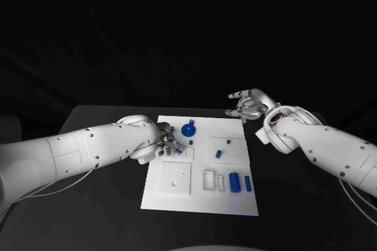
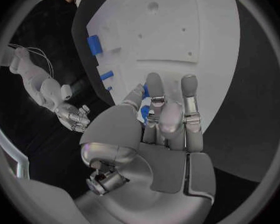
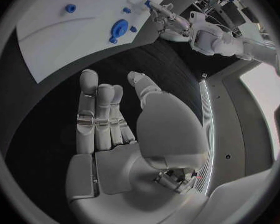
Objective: Assemble the parts on the task board
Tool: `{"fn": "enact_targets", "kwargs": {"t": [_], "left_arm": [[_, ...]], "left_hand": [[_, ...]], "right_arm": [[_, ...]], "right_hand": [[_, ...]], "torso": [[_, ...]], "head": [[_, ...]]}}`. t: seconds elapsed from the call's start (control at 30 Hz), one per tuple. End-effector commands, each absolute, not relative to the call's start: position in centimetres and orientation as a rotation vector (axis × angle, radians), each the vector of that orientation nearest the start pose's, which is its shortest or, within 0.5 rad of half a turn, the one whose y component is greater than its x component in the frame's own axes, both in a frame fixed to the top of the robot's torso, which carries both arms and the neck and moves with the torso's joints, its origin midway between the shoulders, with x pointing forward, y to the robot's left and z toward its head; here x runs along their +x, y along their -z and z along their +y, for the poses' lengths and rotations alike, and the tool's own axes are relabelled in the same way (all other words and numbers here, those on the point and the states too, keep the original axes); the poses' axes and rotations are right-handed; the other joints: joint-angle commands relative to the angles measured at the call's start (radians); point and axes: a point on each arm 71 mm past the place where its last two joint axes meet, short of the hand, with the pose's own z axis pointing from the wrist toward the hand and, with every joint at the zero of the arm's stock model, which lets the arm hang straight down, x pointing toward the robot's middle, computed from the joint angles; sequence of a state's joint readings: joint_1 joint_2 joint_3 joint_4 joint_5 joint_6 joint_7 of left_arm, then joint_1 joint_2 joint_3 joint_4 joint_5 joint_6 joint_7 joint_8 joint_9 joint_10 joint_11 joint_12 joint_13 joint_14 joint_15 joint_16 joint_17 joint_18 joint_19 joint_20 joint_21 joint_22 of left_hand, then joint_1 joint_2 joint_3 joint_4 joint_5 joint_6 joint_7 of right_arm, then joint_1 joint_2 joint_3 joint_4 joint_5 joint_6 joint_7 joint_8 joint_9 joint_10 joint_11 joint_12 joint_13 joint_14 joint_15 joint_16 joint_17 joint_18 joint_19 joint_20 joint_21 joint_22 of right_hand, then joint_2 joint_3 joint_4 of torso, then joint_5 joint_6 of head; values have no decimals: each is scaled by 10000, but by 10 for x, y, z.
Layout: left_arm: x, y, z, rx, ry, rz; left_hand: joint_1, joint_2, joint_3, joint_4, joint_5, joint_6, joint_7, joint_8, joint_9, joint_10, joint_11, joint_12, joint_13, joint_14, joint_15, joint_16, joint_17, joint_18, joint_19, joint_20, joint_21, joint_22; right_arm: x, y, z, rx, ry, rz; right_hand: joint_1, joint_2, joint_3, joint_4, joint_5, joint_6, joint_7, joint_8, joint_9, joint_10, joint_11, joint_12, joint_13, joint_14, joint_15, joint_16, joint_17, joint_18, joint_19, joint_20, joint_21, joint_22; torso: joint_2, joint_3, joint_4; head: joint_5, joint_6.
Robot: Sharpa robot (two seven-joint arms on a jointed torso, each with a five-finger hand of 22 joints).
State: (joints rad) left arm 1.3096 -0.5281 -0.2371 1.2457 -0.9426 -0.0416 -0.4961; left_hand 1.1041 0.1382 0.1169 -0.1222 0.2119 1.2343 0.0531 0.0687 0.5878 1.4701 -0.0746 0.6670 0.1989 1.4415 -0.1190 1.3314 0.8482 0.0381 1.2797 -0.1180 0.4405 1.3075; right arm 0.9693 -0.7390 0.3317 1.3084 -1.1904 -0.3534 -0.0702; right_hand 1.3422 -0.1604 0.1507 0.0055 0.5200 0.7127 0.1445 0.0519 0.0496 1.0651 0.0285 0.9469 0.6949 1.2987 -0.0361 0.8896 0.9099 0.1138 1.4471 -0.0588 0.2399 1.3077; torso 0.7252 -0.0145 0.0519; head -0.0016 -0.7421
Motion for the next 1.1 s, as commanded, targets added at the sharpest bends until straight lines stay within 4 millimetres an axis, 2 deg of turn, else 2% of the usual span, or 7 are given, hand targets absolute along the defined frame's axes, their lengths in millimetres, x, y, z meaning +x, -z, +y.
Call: {"fn": "enact_targets", "kwargs": {"t": [0.03,0.73,1.1], "left_arm": [[520,244,142,-2115,3870,22733],[521,247,136,-1755,3677,22868],[521,247,137,-1518,3580,22810]], "left_hand": [[202,135,258,-289,68,2097,-1151,32,3499,456,-133,30,10,-4,-80,44,-1,-4,71,6,-66,176],[184,161,277,-285,67,2086,-1148,37,3510,455,-131,22,8,-7,-79,36,-26,-5,65,5,-66,178],[184,161,277,-285,67,2086,-1148,37,3510,455,-131,22,8,-7,-79,36,-26,-5,65,5,-66,178]], "right_arm": [[529,191,-236,4140,-7914,15693],[529,191,-234,4139,-7953,15725],[528,192,-234,4142,-7983,15771]], "right_hand": [[-117,21,-17,62,58,-55,-3,-18,8,-35,-10,13,-10,15,-40,29,0,129,44,-4,-4,212],[-117,21,-17,62,58,-55,-3,-18,8,-35,-10,13,-10,15,-40,29,0,129,44,-4,-4,212],[-124,37,-13,58,66,-61,-3,-18,8,-37,-10,15,-8,14,-41,24,-2,130,45,-5,-16,209]], "torso": [[11,-2,-4],[1,-25,13],[-6,-11,11]], "head": [[-11,-14],[-35,-80],[-36,-111]]}}
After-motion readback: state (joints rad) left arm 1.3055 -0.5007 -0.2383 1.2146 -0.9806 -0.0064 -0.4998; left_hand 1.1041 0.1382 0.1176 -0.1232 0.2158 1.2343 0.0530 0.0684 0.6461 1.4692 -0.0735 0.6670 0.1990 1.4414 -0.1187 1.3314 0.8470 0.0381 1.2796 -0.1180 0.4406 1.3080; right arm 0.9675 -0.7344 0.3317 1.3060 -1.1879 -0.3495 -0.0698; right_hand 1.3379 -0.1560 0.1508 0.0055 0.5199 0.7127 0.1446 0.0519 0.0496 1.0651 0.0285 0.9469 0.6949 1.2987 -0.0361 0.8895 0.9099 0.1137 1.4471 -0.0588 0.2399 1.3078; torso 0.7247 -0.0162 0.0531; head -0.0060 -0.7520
